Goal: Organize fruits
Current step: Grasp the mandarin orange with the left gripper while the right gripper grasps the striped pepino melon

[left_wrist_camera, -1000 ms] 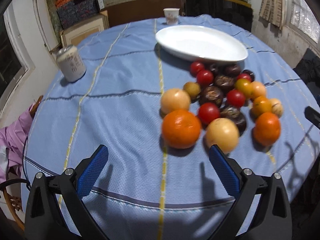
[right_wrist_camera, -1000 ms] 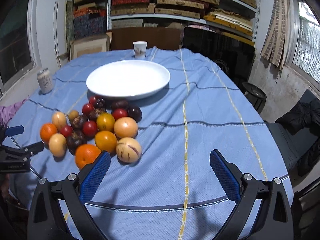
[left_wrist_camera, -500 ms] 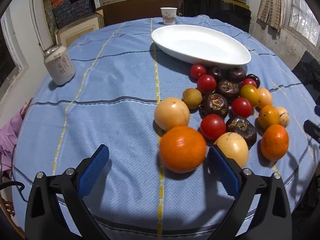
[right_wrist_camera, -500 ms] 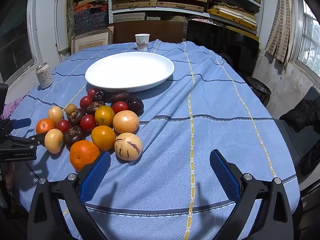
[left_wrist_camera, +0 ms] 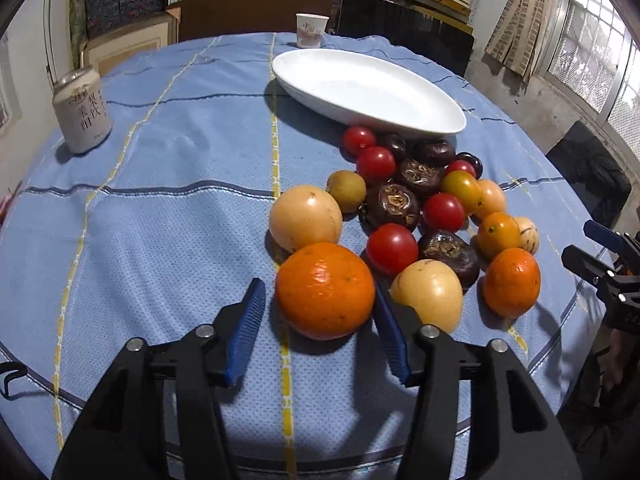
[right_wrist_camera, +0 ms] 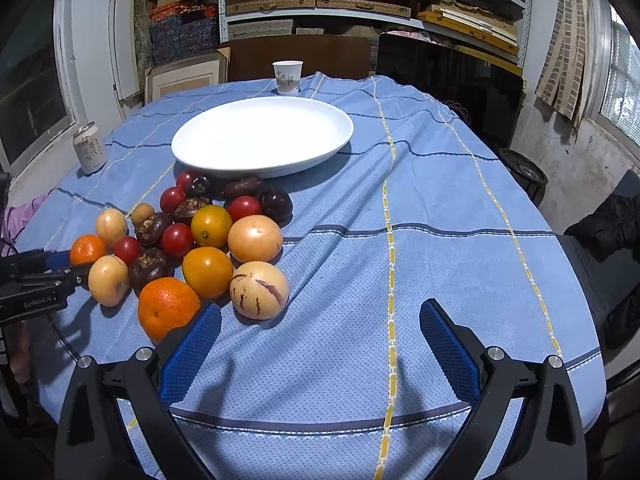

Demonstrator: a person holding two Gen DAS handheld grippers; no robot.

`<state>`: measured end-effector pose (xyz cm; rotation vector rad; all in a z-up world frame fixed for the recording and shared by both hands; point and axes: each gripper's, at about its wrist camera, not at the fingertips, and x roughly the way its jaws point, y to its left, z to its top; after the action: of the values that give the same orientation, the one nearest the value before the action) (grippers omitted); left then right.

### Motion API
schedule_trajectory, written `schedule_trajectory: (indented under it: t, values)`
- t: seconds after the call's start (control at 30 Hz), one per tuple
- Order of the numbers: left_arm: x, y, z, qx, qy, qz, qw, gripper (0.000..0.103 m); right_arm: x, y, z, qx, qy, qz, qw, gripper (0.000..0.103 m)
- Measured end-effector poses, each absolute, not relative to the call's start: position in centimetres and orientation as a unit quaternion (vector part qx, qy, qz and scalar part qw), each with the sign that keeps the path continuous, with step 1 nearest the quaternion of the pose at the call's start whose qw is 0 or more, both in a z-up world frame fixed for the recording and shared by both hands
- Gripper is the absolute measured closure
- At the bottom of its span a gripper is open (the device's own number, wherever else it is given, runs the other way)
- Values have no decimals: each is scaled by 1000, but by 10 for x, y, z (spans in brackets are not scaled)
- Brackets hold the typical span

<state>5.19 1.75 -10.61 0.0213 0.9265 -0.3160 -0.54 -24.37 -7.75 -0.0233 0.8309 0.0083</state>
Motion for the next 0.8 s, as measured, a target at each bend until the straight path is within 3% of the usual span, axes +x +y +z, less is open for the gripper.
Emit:
schedule_trajectory:
  t: [0.3, 0.8]
  values:
    - [45, 35, -98, -8, 426, -130, 895, 58, 4, -238, -90, -13, 413, 32, 910, 4]
    - [43, 33, -105, 2, 434, -128, 892, 58, 32, -209, -107, -72, 448, 93, 886, 52]
